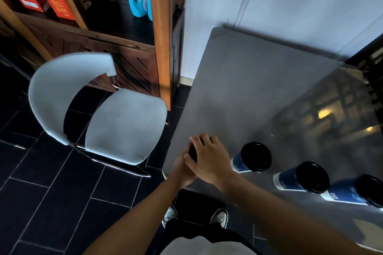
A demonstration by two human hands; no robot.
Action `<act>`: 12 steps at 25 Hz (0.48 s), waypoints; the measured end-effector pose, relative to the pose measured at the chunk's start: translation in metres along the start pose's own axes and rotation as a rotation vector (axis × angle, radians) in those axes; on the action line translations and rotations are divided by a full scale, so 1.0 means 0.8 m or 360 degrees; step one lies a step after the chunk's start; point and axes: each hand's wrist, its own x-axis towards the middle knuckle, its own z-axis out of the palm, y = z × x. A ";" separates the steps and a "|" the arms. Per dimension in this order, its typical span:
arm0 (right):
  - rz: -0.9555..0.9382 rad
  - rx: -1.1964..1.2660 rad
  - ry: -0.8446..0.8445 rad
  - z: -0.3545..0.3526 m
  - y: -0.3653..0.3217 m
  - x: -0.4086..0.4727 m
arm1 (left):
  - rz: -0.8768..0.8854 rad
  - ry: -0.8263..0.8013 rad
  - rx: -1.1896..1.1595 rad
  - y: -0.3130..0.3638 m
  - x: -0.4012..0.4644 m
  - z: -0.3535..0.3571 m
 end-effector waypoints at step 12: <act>-0.0332 -0.0123 0.0007 0.005 0.019 0.024 | -0.0228 -0.0033 -0.0537 -0.021 0.015 -0.006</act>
